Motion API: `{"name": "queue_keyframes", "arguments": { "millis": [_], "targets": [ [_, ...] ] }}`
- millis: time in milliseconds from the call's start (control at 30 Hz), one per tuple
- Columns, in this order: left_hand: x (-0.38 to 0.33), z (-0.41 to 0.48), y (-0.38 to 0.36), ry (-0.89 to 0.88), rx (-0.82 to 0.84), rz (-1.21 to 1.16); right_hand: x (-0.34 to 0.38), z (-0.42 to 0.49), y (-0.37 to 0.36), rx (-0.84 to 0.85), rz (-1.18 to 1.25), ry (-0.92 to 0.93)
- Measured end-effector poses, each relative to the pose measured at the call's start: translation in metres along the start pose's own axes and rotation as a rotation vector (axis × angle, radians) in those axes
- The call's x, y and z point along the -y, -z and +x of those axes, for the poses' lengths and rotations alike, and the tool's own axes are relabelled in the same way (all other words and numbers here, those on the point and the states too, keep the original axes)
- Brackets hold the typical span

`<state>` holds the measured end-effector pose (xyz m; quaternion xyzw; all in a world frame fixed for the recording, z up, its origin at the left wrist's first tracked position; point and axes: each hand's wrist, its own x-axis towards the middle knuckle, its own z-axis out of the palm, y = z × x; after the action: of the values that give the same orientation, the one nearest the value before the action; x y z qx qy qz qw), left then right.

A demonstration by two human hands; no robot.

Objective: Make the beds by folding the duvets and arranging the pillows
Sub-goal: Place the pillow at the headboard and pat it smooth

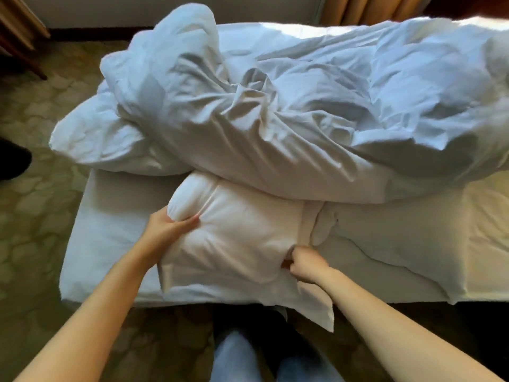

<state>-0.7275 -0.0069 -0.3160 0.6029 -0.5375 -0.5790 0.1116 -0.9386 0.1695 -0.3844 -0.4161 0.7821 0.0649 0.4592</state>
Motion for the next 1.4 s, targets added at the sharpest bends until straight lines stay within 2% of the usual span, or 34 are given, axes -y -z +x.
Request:
{"name": "queue_keyframes", "arguments": {
  "millis": [133,200,267,333,400,533,633,700,767,933,1133,1400],
  "targets": [
    [0.039,-0.046,0.067,0.123,-0.056,0.332,0.032,-0.035,-0.053,0.367,-0.016,0.374],
    [0.062,-0.050,0.086,0.155,-0.067,0.543,0.035,-0.033,-0.064,0.422,0.006,0.448],
    [0.085,-0.037,0.096,0.180,-0.157,0.782,0.029,-0.020,-0.057,0.252,0.127,0.379],
    [0.097,-0.016,0.094,0.188,-0.268,0.815,0.012,0.002,-0.042,-0.049,0.242,0.207],
    [0.098,0.010,0.079,0.155,-0.261,0.777,-0.005,0.023,-0.032,-0.217,0.322,0.029],
    [0.088,0.075,0.027,0.055,-0.100,0.744,-0.021,0.061,-0.035,-0.251,0.349,-0.123],
    [0.078,0.125,-0.006,-0.040,-0.013,0.682,-0.023,0.090,-0.046,-0.310,0.551,-0.231],
    [0.076,0.151,-0.017,-0.092,0.046,0.593,-0.018,0.109,-0.059,-0.323,0.720,-0.201],
    [0.080,0.167,-0.020,-0.136,0.080,0.516,-0.010,0.122,-0.071,-0.378,0.773,-0.185],
    [0.090,0.159,-0.024,-0.168,-0.017,0.614,0.008,0.122,-0.078,-0.569,0.821,-0.283],
    [0.064,0.143,0.003,-0.185,0.047,0.630,0.043,0.090,-0.066,-0.710,0.825,-0.377],
    [0.057,0.097,0.070,-0.155,0.197,0.663,0.087,0.001,-0.073,-0.589,0.801,-0.420]
  ]
}}
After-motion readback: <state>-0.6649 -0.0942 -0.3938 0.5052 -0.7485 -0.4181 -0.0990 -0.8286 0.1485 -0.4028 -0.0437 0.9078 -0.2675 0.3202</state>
